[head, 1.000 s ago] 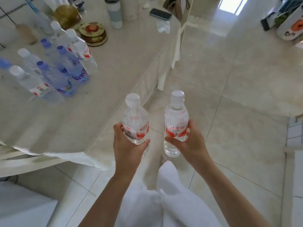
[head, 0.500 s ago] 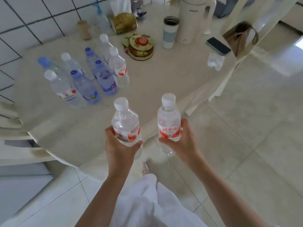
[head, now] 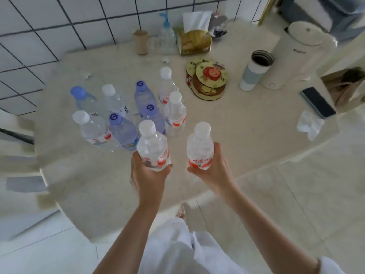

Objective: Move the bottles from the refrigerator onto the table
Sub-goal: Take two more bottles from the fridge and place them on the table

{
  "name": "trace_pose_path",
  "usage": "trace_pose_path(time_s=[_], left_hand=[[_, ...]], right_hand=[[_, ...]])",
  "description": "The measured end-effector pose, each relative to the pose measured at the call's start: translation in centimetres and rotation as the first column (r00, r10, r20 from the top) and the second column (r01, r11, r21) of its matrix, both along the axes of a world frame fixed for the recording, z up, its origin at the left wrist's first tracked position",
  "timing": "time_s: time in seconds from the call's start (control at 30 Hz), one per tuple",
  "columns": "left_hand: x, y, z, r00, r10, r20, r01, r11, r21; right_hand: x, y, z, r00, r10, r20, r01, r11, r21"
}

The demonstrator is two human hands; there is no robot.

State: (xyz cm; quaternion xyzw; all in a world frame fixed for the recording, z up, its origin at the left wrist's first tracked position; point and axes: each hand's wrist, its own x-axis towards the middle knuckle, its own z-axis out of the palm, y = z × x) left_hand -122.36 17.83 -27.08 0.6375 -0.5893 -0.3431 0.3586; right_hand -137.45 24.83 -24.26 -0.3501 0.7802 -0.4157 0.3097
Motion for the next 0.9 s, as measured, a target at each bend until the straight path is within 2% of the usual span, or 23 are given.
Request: trace_pose_path(time_s=[0.2, 0.37, 0.7, 0.9], left_hand=[[-2.7, -2.5, -1.3, 0.992, 0.128, -0.017, -0.129, 0.991, -0.036], [-4.5, -3.2, -2.5, 0.958, 0.281, -0.057, -0.281, 0.960, 0.013], [-8.5, -2.3, -4.2, 0.831, 0.552, -0.066, -0.544, 0.832, 0.108], [-10.3, -1.2, -4.9, 0.813, 0.576, -0.084, -0.567, 0.816, 0.112]], right_hand=[[-1.8, -4.7, -1.8, 0.998, 0.069, -0.004, -0.069, 0.997, -0.034], [-3.3, -7.3, -3.3, 0.989, 0.142, -0.025, -0.144, 0.988, -0.054], [-5.6, -8.7, -5.6, 0.948, 0.318, -0.020, -0.319, 0.947, -0.026], [-6.5, -8.8, -6.6, 0.936, 0.351, -0.036, -0.352, 0.936, -0.032]])
